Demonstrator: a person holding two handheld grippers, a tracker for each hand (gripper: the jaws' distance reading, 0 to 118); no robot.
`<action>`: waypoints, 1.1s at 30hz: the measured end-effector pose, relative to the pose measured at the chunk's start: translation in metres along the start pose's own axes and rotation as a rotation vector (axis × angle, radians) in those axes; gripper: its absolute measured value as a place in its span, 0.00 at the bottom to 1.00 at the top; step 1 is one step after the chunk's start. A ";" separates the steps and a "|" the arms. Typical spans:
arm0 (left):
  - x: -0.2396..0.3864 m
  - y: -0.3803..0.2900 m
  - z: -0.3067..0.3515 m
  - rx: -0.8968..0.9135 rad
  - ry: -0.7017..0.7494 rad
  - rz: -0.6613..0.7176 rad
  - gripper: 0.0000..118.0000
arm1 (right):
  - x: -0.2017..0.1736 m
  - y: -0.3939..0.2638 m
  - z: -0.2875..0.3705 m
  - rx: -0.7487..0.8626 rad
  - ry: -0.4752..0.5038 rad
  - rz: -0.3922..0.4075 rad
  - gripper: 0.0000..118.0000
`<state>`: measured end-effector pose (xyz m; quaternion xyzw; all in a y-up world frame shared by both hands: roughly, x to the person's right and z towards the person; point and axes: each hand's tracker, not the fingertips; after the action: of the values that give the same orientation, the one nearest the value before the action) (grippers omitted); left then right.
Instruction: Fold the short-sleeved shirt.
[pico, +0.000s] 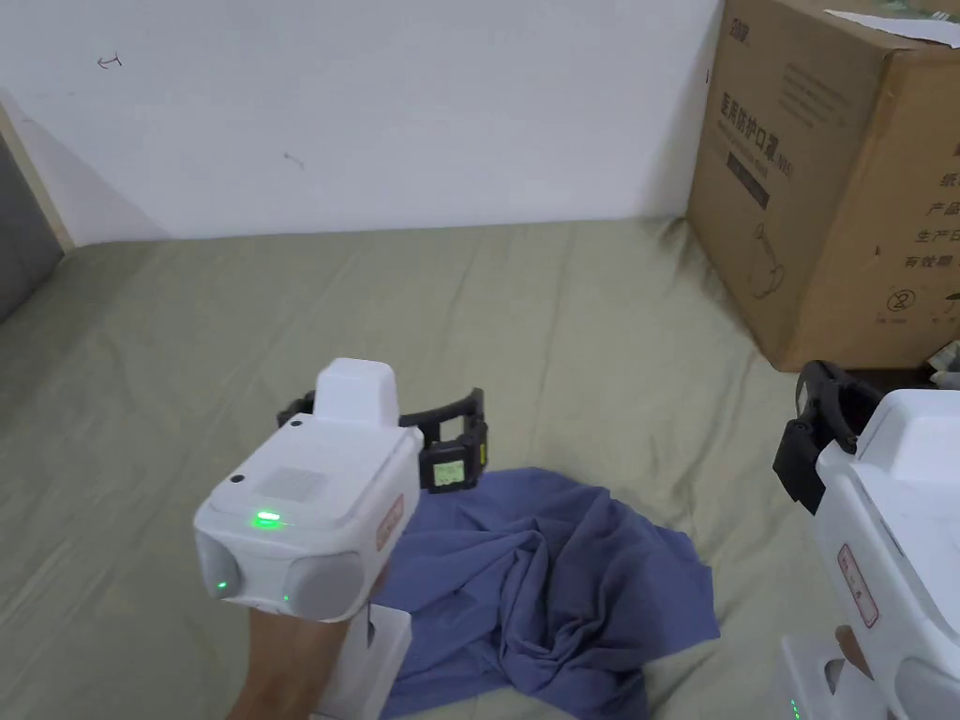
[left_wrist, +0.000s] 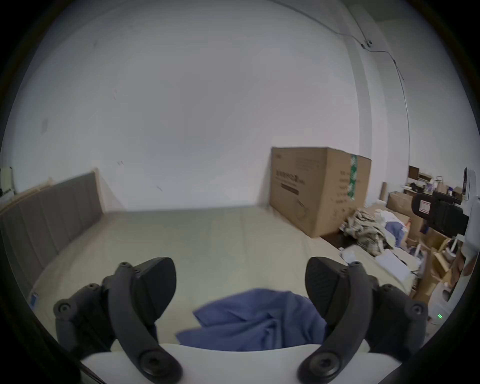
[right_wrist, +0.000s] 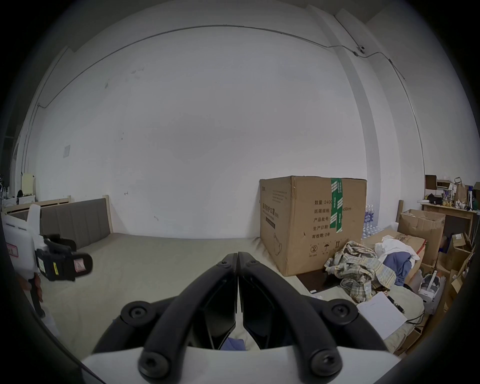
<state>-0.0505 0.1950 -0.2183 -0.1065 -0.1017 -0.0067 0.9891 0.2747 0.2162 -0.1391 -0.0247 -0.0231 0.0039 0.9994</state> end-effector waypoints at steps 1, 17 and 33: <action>-0.006 0.001 0.003 0.019 0.019 0.001 0.69 | -0.001 0.002 0.000 0.006 0.002 0.000 0.00; -0.042 -0.011 0.012 -0.002 0.089 0.019 0.00 | -0.014 0.004 -0.002 0.010 0.031 0.005 0.00; -0.061 -0.143 -0.020 -0.631 0.033 0.318 0.00 | -0.014 -0.016 -0.011 -0.047 0.041 0.004 0.00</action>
<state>-0.1112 0.0499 -0.2202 -0.4210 -0.0610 0.1148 0.8977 0.2614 0.1996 -0.1496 -0.0482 -0.0026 0.0049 0.9988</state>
